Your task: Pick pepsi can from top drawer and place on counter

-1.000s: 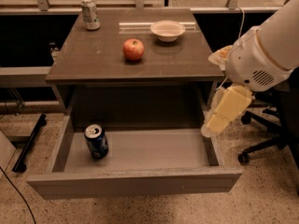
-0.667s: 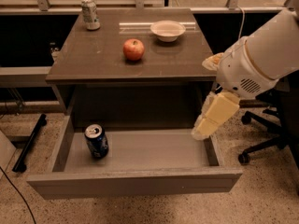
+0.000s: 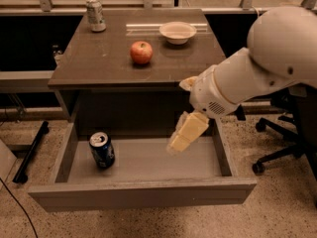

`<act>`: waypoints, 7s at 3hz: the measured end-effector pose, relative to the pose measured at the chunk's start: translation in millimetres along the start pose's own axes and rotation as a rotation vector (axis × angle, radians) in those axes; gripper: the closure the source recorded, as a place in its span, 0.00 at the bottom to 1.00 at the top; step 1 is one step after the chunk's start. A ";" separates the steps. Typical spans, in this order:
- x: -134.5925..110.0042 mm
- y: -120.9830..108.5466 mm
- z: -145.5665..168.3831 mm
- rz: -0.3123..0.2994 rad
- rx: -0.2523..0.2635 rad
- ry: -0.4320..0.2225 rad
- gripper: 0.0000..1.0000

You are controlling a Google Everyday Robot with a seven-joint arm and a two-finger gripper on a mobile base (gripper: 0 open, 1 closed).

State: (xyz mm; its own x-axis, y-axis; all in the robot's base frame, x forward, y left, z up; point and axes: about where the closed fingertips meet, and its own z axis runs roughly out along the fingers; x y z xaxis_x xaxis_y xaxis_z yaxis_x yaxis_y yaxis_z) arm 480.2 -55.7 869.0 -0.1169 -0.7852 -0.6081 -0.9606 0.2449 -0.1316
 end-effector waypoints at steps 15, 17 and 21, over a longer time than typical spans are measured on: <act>-87.4 -18.1 148.5 0.009 -0.158 -0.411 1.00; -107.0 -75.5 32.3 -0.102 -0.114 -0.499 1.00; -184.1 -120.6 56.4 -0.265 -0.098 -0.540 1.00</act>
Offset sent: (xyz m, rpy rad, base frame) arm 0.0134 0.0271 -0.0269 0.0589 0.0219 0.0192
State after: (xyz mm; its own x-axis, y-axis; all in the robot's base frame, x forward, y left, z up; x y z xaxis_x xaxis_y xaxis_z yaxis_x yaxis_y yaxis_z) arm 631.8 91.4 952.6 0.2493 -0.4069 -0.8788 -0.9612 0.0064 -0.2757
